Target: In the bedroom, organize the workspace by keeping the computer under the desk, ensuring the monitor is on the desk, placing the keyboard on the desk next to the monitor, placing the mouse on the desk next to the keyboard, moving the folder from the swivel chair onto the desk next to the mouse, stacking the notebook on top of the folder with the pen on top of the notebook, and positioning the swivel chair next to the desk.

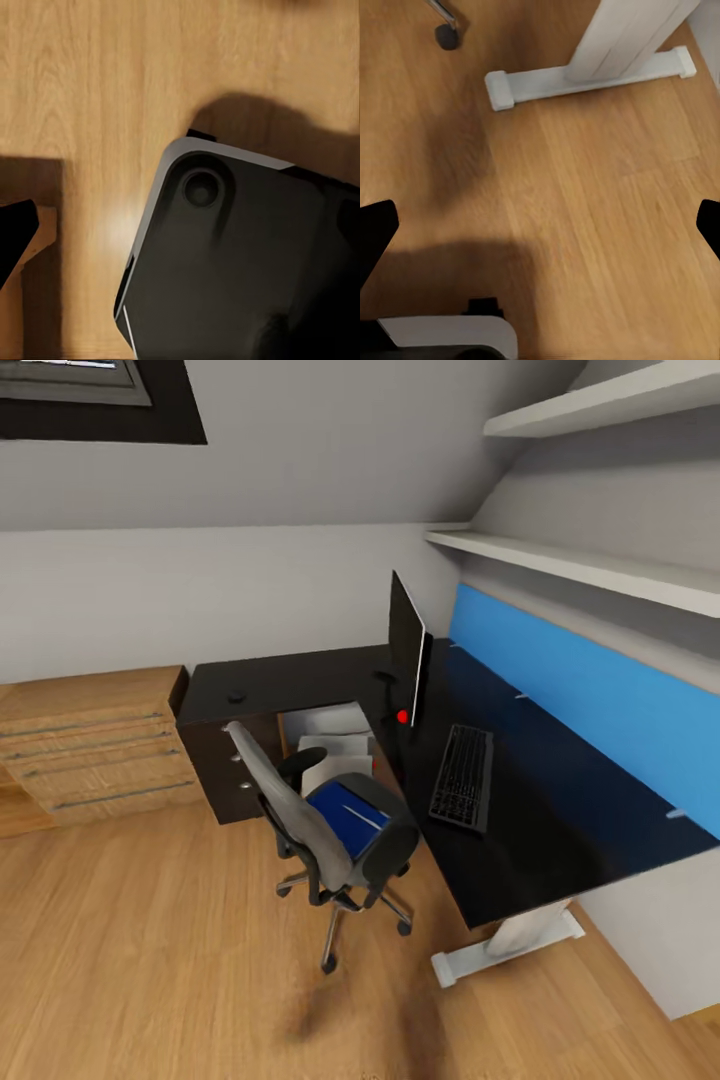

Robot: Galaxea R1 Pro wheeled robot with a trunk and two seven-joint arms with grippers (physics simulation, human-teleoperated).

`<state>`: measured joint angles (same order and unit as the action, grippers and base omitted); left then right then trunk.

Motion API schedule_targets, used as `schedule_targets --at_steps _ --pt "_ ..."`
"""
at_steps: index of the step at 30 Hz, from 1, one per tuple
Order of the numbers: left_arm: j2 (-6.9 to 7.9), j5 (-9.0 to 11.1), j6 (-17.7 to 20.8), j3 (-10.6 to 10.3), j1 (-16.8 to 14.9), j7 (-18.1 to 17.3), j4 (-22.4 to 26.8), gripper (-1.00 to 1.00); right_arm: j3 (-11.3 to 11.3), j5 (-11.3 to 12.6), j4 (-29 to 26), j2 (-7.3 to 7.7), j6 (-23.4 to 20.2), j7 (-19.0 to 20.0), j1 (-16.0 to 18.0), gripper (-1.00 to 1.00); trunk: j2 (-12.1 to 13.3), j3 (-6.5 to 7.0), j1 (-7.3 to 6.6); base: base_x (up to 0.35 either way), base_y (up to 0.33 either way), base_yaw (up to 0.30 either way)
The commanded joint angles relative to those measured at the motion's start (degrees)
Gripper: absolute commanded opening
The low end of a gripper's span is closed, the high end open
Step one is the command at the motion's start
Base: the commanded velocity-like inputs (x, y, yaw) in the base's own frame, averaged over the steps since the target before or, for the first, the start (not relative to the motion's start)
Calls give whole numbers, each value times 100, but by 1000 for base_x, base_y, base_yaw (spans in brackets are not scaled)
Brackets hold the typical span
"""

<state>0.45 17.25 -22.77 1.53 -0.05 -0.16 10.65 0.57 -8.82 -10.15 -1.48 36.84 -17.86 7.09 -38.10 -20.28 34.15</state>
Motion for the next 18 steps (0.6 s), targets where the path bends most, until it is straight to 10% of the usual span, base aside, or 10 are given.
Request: schedule_targets --at_steps 1,18 --pt "-6 -2 -14 14 -2 -2 6 100 5 -59 4 -1 -2 -43 3 100 -6 -11 -2 -262 -146 258" --pt "-4 -2 -58 14 2 -2 7 100 7 -59 4 -1 -2 -33 3 100 -6 -81 -2 -96 -91 258"
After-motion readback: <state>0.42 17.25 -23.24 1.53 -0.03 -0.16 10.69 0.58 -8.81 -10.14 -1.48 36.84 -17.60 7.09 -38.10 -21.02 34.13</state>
